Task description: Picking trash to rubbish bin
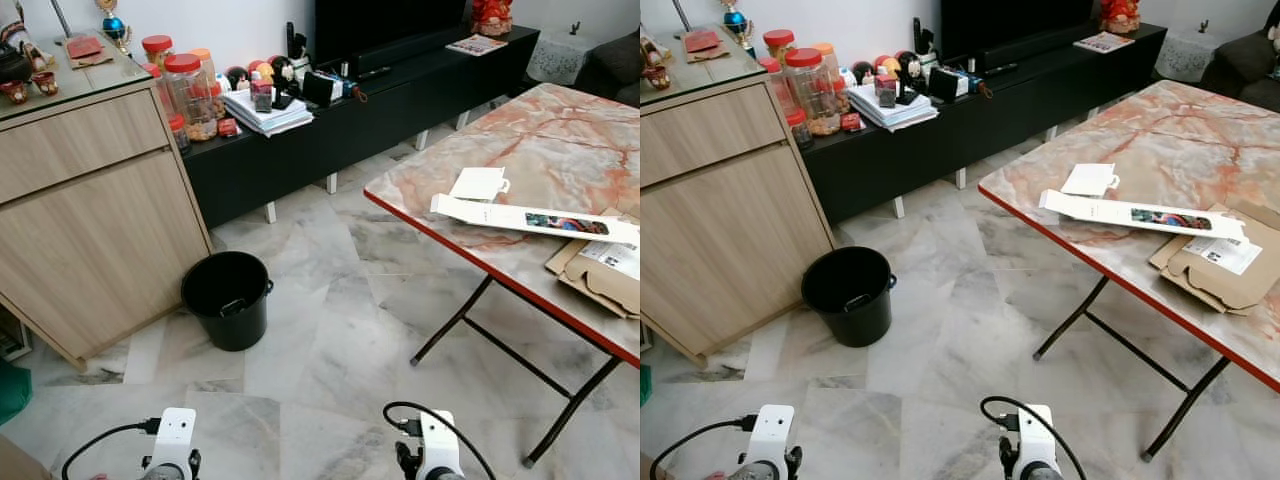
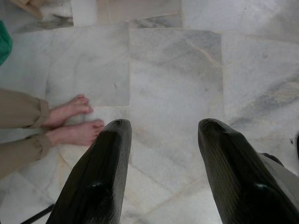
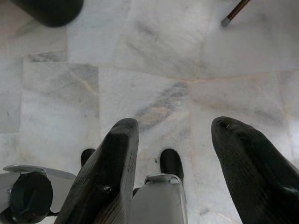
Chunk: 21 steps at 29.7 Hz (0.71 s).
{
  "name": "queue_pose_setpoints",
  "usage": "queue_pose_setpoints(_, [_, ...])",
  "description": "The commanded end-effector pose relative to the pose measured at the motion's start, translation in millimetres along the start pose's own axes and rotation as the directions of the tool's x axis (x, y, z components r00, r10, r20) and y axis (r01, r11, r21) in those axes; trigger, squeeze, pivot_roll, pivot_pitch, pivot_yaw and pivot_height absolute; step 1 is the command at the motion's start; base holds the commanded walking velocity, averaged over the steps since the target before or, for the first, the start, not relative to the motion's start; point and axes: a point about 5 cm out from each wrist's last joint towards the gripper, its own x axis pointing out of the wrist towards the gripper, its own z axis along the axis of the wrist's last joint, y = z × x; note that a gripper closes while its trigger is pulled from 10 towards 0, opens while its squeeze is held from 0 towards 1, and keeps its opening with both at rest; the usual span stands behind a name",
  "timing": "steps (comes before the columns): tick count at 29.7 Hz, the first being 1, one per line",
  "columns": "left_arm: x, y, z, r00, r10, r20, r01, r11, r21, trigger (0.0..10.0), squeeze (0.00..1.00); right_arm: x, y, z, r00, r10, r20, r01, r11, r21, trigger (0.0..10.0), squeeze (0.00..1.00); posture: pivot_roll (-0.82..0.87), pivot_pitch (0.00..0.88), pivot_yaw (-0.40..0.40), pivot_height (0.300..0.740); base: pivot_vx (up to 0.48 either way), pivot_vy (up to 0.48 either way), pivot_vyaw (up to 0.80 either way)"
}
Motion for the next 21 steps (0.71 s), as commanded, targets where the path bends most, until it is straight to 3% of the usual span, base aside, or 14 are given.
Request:
queue_pose_setpoints(1, [-0.2,1.9,-1.4,1.000,0.004,-0.005,-0.004,1.000,0.025,10.0,0.00,0.0,0.7,-1.4,1.000,-0.001,-0.013,0.001,1.000,-0.009,10.0,0.00,-0.01,0.000,0.019,0.740,0.000,0.000,-0.80])
queue_pose_setpoints(13, [0.9,4.1,7.3,0.999,0.020,0.035,-0.020,1.000,0.014,10.0,0.00,0.3,0.9,-0.6,1.000,-0.001,-0.014,0.001,1.000,-0.008,10.0,0.00,-0.01,0.000,0.018,0.740,0.000,0.000,-0.80])
queue_pose_setpoints(21, [0.3,3.4,2.1,1.000,0.015,0.011,-0.015,0.999,0.033,10.0,0.00,0.2,1.6,-1.7,1.000,-0.002,-0.019,0.002,1.000,-0.006,10.0,0.00,-0.01,0.000,0.019,0.740,0.000,0.000,-0.80])
